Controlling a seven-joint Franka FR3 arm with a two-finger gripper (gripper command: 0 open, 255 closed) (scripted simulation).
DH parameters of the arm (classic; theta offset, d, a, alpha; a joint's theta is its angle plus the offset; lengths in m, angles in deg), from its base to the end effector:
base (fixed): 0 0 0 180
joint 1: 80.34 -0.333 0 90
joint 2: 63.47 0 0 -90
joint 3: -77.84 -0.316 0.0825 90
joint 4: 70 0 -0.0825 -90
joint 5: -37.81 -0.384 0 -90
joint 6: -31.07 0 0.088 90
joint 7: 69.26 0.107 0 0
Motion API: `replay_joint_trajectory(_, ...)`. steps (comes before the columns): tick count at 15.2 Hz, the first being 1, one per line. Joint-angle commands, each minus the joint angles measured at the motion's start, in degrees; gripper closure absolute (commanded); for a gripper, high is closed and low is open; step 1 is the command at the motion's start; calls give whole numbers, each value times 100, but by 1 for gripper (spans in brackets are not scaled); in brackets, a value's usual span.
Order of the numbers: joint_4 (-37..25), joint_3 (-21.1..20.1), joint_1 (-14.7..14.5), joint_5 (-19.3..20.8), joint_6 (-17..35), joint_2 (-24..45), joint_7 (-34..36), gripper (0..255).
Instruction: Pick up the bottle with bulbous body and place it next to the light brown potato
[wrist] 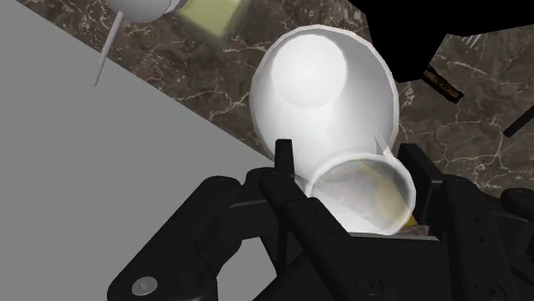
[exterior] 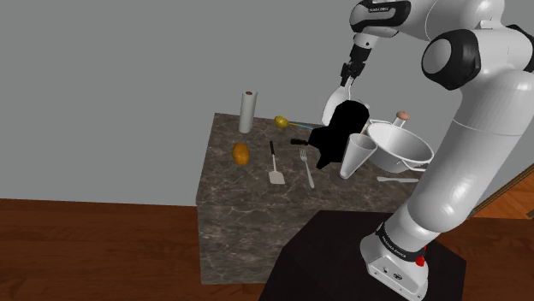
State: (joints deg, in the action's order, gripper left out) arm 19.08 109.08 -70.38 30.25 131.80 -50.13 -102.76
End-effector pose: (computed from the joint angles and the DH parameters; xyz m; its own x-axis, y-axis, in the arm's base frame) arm 0.4979 -0.3790 0.5284 0.9893 -0.1459 0.0093 -0.1459 -0.9893 -0.0056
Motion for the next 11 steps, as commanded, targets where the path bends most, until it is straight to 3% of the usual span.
replay_joint_trajectory(1,-186,4,14,-5,-173,15,5,255)
replay_joint_trajectory(6,-638,15,61,-28,-578,67,4,255)
replay_joint_trajectory(11,-531,-155,-393,271,-904,-461,633,255)
